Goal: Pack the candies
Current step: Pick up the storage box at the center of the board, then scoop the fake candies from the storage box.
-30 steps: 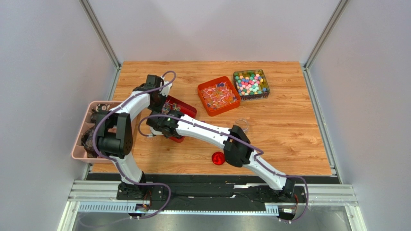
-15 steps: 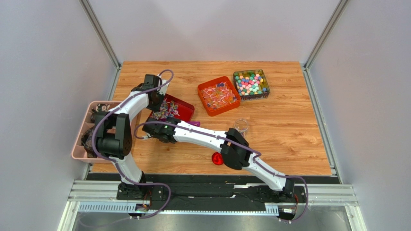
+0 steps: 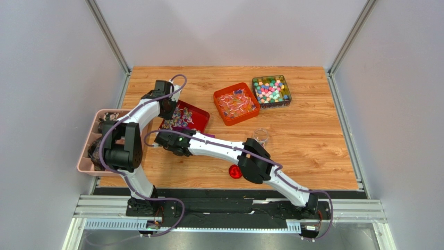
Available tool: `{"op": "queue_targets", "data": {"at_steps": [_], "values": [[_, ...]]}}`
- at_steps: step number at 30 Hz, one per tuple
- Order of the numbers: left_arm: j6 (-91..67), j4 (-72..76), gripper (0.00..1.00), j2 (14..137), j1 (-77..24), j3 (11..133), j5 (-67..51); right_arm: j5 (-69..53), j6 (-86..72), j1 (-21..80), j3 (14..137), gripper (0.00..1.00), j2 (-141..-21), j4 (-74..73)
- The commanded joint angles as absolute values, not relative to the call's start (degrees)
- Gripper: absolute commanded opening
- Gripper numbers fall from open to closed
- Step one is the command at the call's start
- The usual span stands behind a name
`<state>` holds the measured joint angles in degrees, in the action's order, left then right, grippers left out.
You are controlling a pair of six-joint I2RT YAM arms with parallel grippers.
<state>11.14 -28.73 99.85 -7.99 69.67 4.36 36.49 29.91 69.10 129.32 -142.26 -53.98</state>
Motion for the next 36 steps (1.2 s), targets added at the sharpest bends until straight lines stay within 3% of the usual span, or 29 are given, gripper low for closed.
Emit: {"op": "queue_targets", "data": {"at_steps": [1,10,15,22,25,32,36], "values": [[4.5,-28.0,0.00,98.0,-10.0,70.1,-6.2,33.4,29.9,69.2,129.0,0.00,-142.6,-33.6],[4.6,-27.9,0.00,98.3,-10.0,70.0,-8.4,11.1,18.8,65.0,133.2,0.00,-142.4,-41.5],[4.6,-28.3,0.00,99.1,-10.0,70.1,-10.5,32.1,27.8,66.5,127.6,0.00,-142.9,-29.1],[4.7,-28.5,0.00,99.4,-10.0,70.2,-10.7,43.2,39.7,67.8,123.5,0.00,-144.1,-14.0],[4.9,-28.4,0.00,99.8,-10.0,70.2,-11.3,43.5,40.1,67.9,124.8,0.00,-144.4,-14.8],[6.9,-29.4,0.00,101.4,-10.0,70.7,-23.8,12.4,21.5,63.6,130.8,0.00,-139.9,-35.6],[9.8,-31.9,0.00,103.5,-10.1,72.2,-33.0,9.7,21.0,62.1,129.2,0.00,-138.7,-35.6]]}}
